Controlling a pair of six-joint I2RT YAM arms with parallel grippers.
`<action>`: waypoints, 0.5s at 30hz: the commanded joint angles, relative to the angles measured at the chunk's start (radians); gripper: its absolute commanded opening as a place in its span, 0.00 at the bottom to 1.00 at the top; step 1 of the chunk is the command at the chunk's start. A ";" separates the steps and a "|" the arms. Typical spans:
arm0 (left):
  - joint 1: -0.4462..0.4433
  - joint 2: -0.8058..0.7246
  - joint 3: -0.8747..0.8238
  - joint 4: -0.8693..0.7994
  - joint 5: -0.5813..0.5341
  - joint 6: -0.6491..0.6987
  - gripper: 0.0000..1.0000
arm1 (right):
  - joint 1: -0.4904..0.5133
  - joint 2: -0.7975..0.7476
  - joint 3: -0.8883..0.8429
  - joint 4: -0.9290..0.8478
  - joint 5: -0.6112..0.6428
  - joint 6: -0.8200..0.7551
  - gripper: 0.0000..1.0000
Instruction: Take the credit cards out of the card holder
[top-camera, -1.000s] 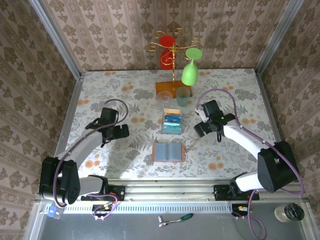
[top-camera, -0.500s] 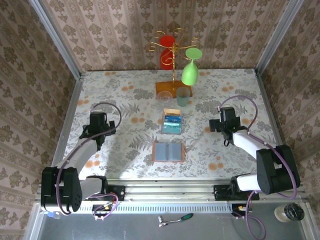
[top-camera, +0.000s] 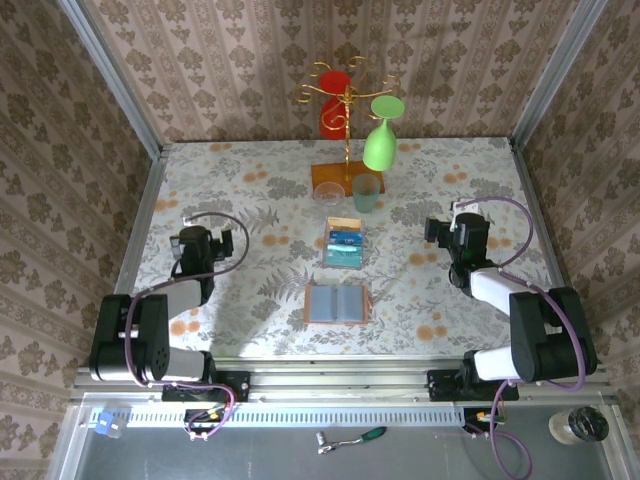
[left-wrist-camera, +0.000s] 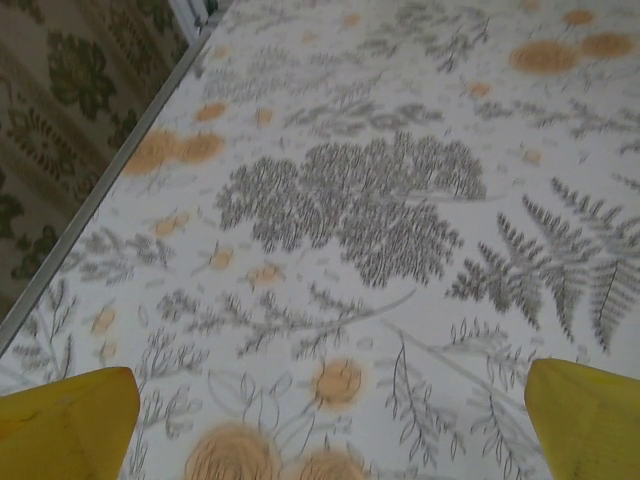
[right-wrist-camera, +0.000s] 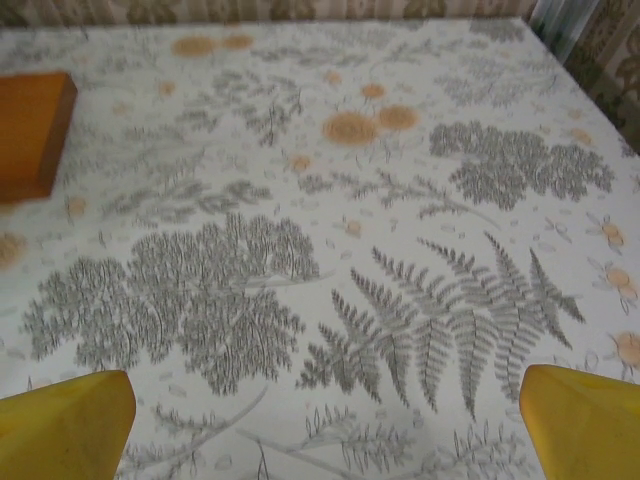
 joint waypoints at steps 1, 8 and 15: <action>0.029 0.062 -0.008 0.211 0.082 0.049 1.00 | -0.025 0.063 -0.025 0.157 -0.054 0.035 1.00; 0.049 0.166 -0.039 0.353 0.131 0.042 1.00 | -0.029 0.114 -0.036 0.230 -0.150 0.000 1.00; 0.045 0.169 -0.021 0.323 0.140 0.055 1.00 | -0.024 0.149 -0.072 0.324 -0.178 -0.018 1.00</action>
